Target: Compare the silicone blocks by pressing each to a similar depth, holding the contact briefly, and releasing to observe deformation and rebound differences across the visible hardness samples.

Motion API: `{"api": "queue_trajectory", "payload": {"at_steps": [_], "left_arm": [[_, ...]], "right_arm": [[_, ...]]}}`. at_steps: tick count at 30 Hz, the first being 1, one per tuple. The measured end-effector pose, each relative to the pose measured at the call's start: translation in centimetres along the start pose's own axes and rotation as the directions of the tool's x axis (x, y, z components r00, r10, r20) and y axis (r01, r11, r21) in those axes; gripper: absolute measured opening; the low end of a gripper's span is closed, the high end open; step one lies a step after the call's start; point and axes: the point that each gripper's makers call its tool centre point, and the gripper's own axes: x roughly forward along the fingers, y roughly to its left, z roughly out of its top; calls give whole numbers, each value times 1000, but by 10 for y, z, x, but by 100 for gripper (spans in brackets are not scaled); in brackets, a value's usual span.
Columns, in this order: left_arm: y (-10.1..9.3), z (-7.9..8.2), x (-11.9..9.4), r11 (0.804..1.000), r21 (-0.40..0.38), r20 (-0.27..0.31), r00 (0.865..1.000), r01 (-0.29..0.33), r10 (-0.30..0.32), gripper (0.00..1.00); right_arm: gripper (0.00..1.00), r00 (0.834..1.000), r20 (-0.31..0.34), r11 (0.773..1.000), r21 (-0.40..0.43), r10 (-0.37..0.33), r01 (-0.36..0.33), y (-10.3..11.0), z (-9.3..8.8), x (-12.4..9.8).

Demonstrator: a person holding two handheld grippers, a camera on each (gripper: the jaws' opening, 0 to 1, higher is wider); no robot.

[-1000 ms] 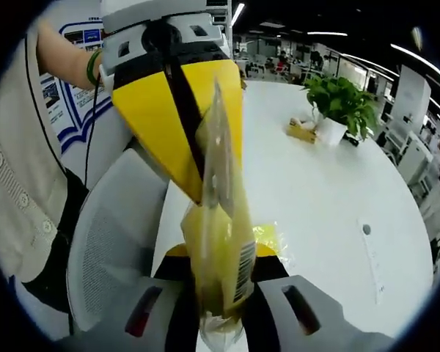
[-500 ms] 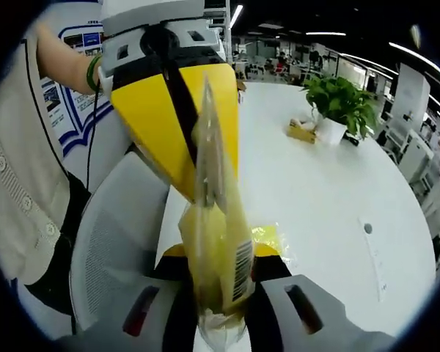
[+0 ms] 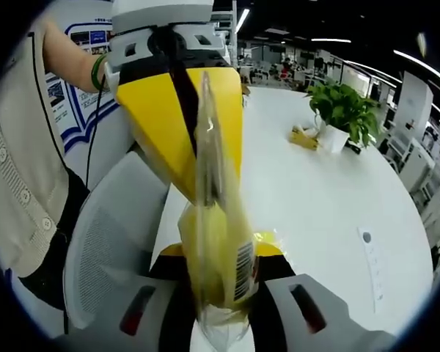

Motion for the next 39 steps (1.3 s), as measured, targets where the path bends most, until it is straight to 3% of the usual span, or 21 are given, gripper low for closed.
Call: {"api": "queue_trajectory", "payload": {"at_steps": [13,27,39], "left_arm": [[4,-2,-2,1000,-27,15,1000,-9,9,0],[5,-3,-4,994,-109,46,999,20,-15,0],[3,-4,-1,992,-124,42,999,37,-32,0]], "right_arm": [[22,1000,2,1000,-26,4,-4,-4,2,3],[25,1000,4,999,-30,14,-14,-4,2,3],[28,1000,-10,999,-30,23,-23,-4,-2,4]]}}
